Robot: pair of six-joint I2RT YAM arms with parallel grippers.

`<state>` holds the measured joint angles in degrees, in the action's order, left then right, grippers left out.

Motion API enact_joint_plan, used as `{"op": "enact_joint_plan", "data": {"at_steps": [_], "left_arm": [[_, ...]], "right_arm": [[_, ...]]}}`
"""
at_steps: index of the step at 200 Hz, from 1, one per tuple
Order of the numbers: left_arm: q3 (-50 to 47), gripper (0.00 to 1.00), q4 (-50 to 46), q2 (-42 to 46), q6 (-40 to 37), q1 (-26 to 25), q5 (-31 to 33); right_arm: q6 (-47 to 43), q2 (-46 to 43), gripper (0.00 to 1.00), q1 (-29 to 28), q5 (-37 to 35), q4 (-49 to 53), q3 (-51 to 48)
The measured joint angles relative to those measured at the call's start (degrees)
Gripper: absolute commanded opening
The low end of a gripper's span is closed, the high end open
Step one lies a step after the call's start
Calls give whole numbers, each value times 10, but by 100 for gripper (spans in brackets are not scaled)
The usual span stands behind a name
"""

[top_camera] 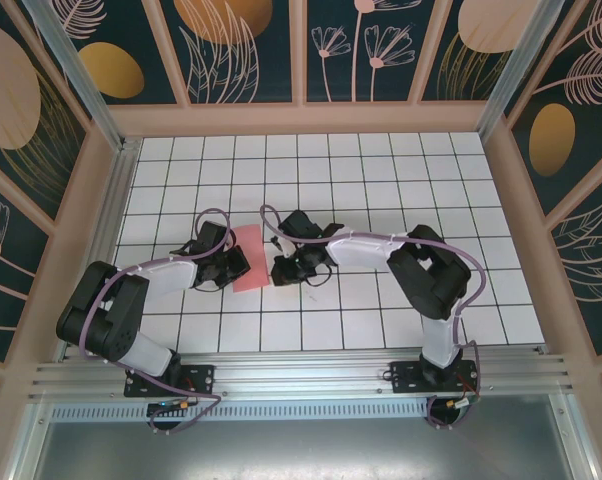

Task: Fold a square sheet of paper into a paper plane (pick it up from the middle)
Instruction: Fold the triangle a second time at the center of the table.

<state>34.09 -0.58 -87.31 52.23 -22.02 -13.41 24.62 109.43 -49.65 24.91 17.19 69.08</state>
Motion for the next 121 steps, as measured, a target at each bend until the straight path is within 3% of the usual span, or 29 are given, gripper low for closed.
{"op": "enact_joint_plan", "data": {"at_steps": [43, 121], "left_arm": [[0, 1, 3, -1, 0, 0, 0], [0, 0, 4, -1, 5, 0, 0]], "right_arm": [[28, 63, 12, 6, -8, -40, 94], [16, 104, 12, -4, 41, -26, 99]]}}
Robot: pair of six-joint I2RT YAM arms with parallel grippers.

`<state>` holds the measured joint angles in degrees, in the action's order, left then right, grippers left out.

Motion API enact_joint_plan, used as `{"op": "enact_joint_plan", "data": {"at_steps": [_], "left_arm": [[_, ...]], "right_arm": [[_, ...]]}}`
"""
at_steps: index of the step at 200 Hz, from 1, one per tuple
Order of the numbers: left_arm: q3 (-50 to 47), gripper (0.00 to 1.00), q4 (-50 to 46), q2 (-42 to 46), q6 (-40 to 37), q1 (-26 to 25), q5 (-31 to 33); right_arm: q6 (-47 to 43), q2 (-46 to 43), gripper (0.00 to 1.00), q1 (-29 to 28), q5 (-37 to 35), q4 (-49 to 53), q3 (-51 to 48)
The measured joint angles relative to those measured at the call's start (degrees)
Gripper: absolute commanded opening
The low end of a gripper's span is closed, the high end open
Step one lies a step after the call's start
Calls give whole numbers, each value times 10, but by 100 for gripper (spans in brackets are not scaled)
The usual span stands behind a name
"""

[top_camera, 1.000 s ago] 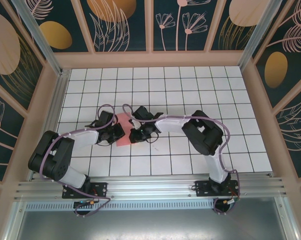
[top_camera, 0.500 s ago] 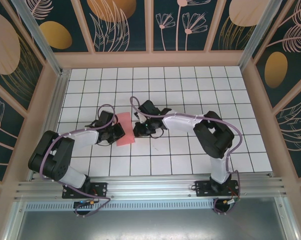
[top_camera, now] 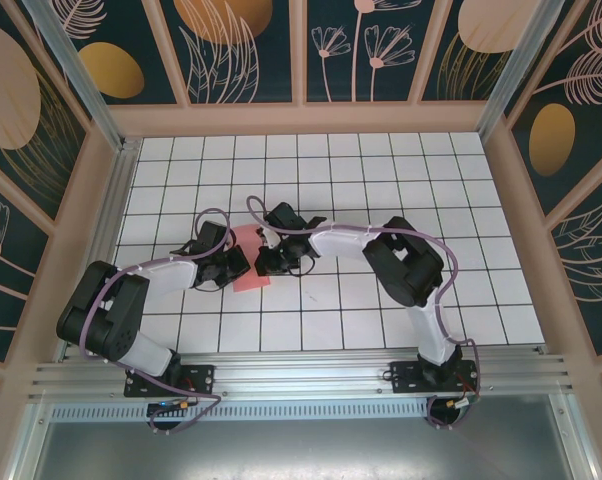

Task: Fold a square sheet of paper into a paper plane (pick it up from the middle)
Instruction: Fold the triangle a second time at the center of the table.

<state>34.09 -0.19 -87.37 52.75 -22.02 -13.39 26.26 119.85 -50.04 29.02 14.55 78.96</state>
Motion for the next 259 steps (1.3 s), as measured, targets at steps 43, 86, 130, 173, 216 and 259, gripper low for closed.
{"op": "enact_joint_plan", "data": {"at_steps": [43, 86, 130, 173, 216, 259], "left_arm": [[0, 1, 0, 0, 3, 0, 0], [2, 4, -4, 1, 3, -1, 7], [22, 6, -33, -5, -12, 8, 21], [52, 5, -50, -29, -44, 42, 33], [68, 5, -54, -43, -69, 63, 17], [67, 7, -61, -35, -101, 104, 46]], "right_arm": [[-17, 1, 12, -3, 11, 16, -12], [-21, 2, 11, -3, 7, 19, -20], [-17, 8, 11, -4, -6, 33, -10], [-17, 7, 11, -7, -14, 34, -10], [-13, 7, 11, -7, -24, 21, -11], [-4, 6, 11, -7, -25, 13, -16]]}}
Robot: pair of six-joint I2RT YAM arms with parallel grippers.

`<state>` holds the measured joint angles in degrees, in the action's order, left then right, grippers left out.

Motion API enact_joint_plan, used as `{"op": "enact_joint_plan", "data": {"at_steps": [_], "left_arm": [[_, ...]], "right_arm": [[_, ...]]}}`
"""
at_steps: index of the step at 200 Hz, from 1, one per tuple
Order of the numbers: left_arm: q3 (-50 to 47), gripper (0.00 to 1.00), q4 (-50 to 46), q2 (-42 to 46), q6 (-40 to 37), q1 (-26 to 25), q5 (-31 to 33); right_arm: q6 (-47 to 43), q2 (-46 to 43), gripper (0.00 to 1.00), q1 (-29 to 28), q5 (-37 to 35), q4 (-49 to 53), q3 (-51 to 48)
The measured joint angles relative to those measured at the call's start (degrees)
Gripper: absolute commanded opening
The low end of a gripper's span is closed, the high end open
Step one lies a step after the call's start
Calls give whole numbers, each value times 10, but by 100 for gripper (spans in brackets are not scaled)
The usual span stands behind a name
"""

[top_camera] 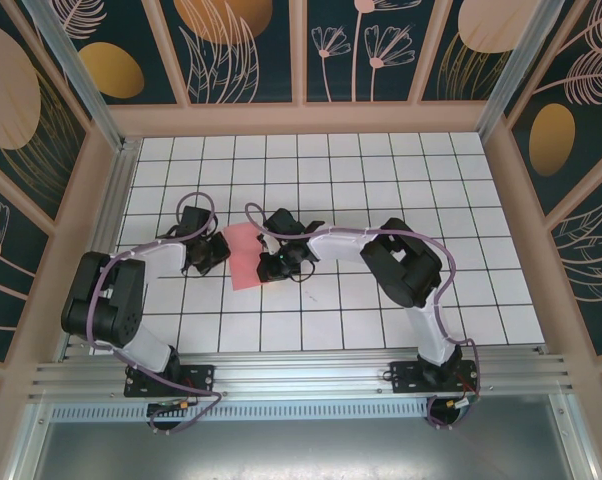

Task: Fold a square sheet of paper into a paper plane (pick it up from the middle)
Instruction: Fold the triangle a second time at the center of the table.

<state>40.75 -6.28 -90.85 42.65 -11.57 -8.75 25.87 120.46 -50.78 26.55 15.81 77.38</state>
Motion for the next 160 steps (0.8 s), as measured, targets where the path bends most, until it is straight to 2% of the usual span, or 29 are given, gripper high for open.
{"op": "enact_joint_plan", "data": {"at_steps": [42, 89, 110, 138, 160], "left_arm": [[-10, 8, 1, 32, -21, 23, 12], [-67, 12, 68, 150, -10, 18, -87], [-85, 13, 96, 165, 2, 8, -118], [-107, 16, 109, 162, 16, -2, -136], [-127, 23, 124, 158, 29, -2, -145]], "right_arm": [[1, -1, 11, 0, 1, -5, -3], [5, -3, 12, 0, 5, -8, -4], [14, -15, 22, 1, 7, -17, -19], [33, -53, 43, 12, 7, -23, -37], [35, -92, 50, 26, -6, -43, -39]]}}
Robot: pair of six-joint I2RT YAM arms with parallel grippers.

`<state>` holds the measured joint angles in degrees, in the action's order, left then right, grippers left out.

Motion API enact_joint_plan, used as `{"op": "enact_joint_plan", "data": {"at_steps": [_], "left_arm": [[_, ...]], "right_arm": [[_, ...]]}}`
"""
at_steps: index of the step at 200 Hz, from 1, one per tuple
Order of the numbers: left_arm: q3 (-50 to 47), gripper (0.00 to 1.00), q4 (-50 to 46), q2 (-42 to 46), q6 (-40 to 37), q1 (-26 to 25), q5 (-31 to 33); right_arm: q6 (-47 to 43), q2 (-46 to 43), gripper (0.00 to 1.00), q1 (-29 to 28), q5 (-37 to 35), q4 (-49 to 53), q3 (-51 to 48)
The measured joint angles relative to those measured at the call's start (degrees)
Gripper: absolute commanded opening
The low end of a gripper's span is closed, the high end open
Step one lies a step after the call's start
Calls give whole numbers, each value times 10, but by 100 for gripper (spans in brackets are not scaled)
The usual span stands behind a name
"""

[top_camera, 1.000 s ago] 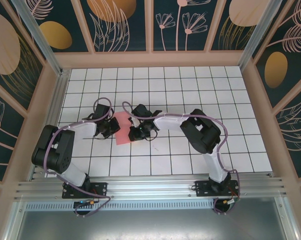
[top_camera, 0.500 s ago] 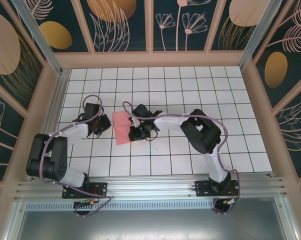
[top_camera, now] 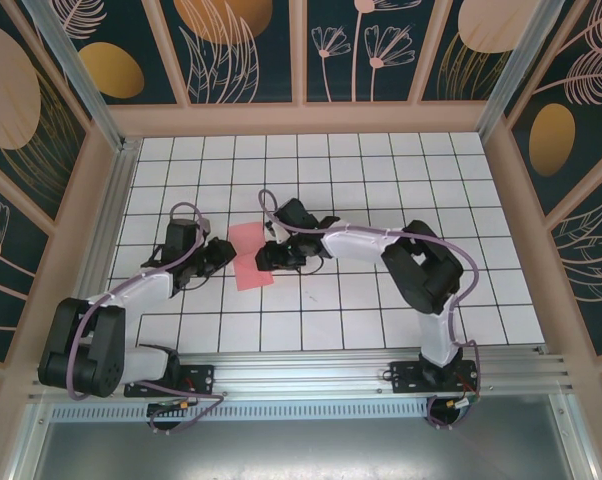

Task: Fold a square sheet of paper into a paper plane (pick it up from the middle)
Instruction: Fold the triangle a second time at the center of the table, then turn over the paper at the center of the table.

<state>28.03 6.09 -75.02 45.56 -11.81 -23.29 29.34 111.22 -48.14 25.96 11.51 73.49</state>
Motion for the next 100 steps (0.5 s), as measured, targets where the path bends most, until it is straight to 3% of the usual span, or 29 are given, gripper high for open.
{"op": "enact_joint_plan", "data": {"at_steps": [38, 100], "left_arm": [[-29, 29, 26, -5, 20, 0, -19], [-34, 31, 42, -18, 30, -2, -29]], "right_arm": [[-26, -8, 55, 28, -12, -25, 2], [-129, 57, 55, 40, 52, -18, 35]]}}
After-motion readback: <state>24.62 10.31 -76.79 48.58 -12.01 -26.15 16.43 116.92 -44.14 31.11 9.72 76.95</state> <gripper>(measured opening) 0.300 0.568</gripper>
